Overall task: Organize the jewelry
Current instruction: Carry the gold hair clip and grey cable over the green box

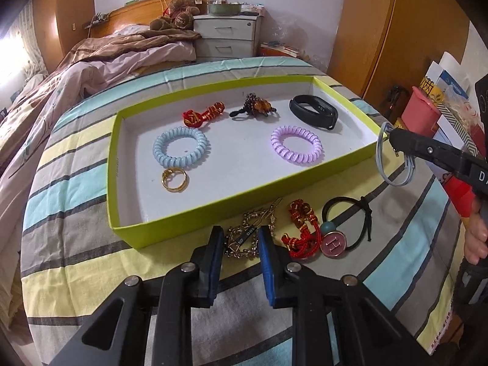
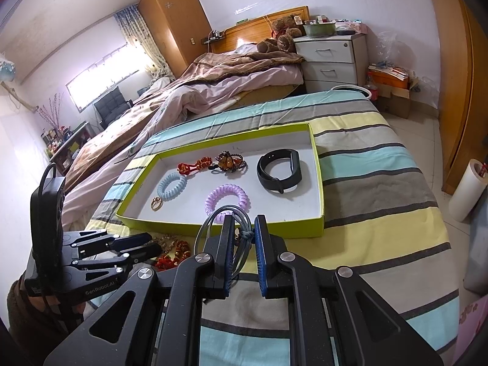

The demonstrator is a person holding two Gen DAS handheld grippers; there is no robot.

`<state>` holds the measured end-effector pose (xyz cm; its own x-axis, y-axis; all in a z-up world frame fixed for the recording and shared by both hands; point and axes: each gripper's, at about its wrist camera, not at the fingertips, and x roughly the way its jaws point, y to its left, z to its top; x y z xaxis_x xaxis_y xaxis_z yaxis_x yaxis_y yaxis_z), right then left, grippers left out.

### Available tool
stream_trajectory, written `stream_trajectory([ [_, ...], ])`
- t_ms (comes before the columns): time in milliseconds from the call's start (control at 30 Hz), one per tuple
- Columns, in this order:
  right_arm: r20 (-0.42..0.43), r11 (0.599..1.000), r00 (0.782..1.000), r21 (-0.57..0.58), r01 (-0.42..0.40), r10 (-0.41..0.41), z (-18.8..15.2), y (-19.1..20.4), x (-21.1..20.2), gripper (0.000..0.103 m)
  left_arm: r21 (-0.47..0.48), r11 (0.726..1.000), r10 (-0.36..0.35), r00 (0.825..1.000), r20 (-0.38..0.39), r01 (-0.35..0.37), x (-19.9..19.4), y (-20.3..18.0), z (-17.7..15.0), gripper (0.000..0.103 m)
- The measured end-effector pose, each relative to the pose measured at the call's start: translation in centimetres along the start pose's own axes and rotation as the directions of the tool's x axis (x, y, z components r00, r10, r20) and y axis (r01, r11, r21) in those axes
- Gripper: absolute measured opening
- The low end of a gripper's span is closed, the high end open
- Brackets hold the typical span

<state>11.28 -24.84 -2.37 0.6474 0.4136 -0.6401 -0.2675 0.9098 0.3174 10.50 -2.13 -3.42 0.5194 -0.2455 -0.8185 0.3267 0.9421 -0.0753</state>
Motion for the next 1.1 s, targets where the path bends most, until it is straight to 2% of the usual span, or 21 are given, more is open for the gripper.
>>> stream_trajectory([
  [500, 0.015, 1.0, 1.0, 0.002, 0.003, -0.003, 0.5, -0.1, -0.4, 0.013, -0.023, 0.999, -0.034, 0.997, 0.072, 0.036, -3.2, 0.7, -0.1, 0.023],
  [667, 0.022, 1.0, 1.0, 0.004, 0.015, -0.015, 1.3, -0.3, -0.3, 0.013, -0.025, 0.999, -0.03, 0.994, 0.105, 0.033, -3.9, 1.1, 1.9, 0.023],
  [767, 0.02, 1.0, 0.999, -0.004, 0.028, -0.028, 2.0, -0.2, 0.1, 0.013, -0.029, 0.998, -0.055, 0.992, 0.113, 0.058, -3.6, 1.3, 3.3, 0.023],
  [867, 0.012, 0.999, 0.999, -0.007, 0.034, -0.033, 2.5, -0.3, 0.8, 0.013, -0.021, 0.999, -0.023, 0.993, 0.116, 0.026, -3.0, 1.4, 4.7, 0.023],
  [967, -0.001, 0.999, 0.999, -0.009, 0.043, -0.043, 3.0, -0.5, 1.6, 0.013, -0.039, 0.997, -0.069, 0.991, 0.112, 0.074, -2.1, 1.8, 5.7, 0.023],
  [1100, -0.025, 0.998, 0.998, -0.014, 0.055, -0.056, 3.2, -0.7, 2.7, 0.013, -0.029, 0.999, -0.042, 0.994, 0.102, 0.045, -0.7, 1.8, 7.1, 0.023],
])
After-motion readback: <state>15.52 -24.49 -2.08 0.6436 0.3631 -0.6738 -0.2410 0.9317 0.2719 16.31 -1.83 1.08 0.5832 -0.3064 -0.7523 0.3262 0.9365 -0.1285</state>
